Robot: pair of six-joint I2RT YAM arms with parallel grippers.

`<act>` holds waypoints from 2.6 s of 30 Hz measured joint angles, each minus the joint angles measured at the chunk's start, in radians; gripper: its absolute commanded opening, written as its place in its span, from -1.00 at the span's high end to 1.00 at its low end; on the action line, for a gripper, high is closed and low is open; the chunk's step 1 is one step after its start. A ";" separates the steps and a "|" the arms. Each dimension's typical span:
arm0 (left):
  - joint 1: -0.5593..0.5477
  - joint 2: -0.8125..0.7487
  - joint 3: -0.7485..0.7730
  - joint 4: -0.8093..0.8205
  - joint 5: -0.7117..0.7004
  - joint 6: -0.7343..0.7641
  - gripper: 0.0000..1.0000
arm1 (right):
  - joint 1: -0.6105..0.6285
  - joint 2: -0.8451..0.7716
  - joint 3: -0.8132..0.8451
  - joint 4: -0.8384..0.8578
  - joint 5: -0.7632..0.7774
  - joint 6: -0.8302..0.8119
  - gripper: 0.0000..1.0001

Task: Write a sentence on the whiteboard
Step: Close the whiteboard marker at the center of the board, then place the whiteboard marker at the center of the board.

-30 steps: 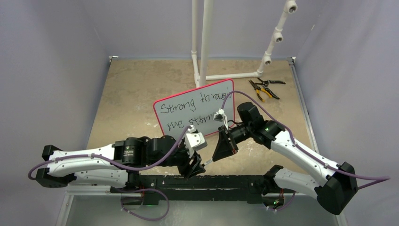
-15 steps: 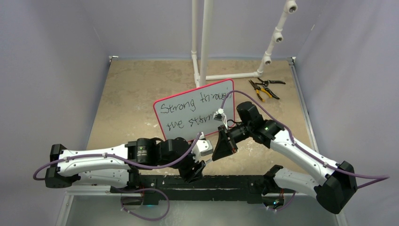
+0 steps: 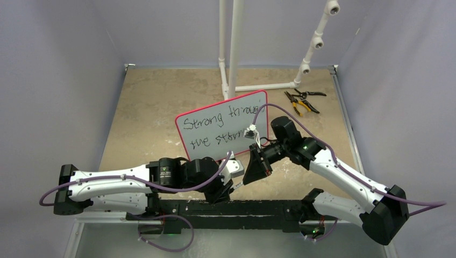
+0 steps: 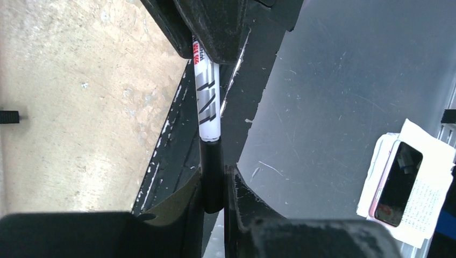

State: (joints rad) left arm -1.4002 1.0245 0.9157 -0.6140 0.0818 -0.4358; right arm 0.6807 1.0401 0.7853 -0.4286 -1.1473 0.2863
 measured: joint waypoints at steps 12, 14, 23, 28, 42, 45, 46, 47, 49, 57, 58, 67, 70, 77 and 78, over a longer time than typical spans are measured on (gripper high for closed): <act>0.000 0.009 -0.023 0.040 0.003 0.001 1.00 | 0.000 0.000 0.000 -0.035 0.005 -0.001 1.00; 0.000 0.007 -0.027 0.048 0.006 0.002 1.00 | 0.003 0.001 0.000 -0.039 0.005 -0.001 1.00; 0.032 0.007 -0.051 0.039 0.101 0.009 1.00 | 0.069 0.045 0.001 -0.038 0.029 0.000 1.00; 0.071 0.006 -0.058 0.012 0.168 0.011 1.00 | 0.104 0.072 0.001 0.016 0.040 0.026 1.00; 0.183 0.004 -0.058 -0.035 0.314 0.038 1.00 | 0.129 0.097 0.001 0.106 0.064 0.077 1.00; 0.193 0.013 -0.058 -0.039 0.326 0.055 1.00 | 0.129 0.101 0.001 0.108 0.065 0.081 1.00; 0.197 0.018 -0.057 -0.039 0.332 0.062 1.00 | 0.129 0.101 0.001 0.108 0.067 0.082 1.00; 0.200 0.021 -0.056 -0.040 0.335 0.065 1.00 | 0.129 0.101 0.001 0.108 0.069 0.083 1.00; 0.210 0.029 -0.055 -0.040 0.346 0.074 1.00 | 0.129 0.101 0.000 0.109 0.077 0.089 1.00; 0.244 0.063 -0.025 -0.073 0.385 0.115 1.00 | 0.129 0.100 -0.004 0.132 0.084 0.117 1.00; 0.248 0.070 -0.017 -0.079 0.389 0.119 1.00 | 0.129 0.101 -0.005 0.134 0.084 0.118 1.00; 0.273 0.102 0.010 -0.108 0.412 0.141 1.00 | 0.129 0.119 -0.005 0.151 0.084 0.116 1.00; 0.280 0.105 0.010 -0.107 0.415 0.142 1.00 | 0.129 0.127 -0.003 0.152 0.085 0.111 1.00; 0.306 0.080 0.001 -0.107 0.373 0.143 0.61 | 0.131 0.127 0.011 0.140 0.183 0.138 1.00; 0.311 0.064 -0.009 -0.105 0.352 0.143 0.46 | 0.132 0.124 0.011 0.144 0.210 0.151 1.00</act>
State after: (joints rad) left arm -1.0893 1.0889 0.9066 -0.7189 0.4335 -0.2924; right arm 0.8127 1.1641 0.7967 -0.2844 -0.9371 0.4374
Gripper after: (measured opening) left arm 0.136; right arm 0.122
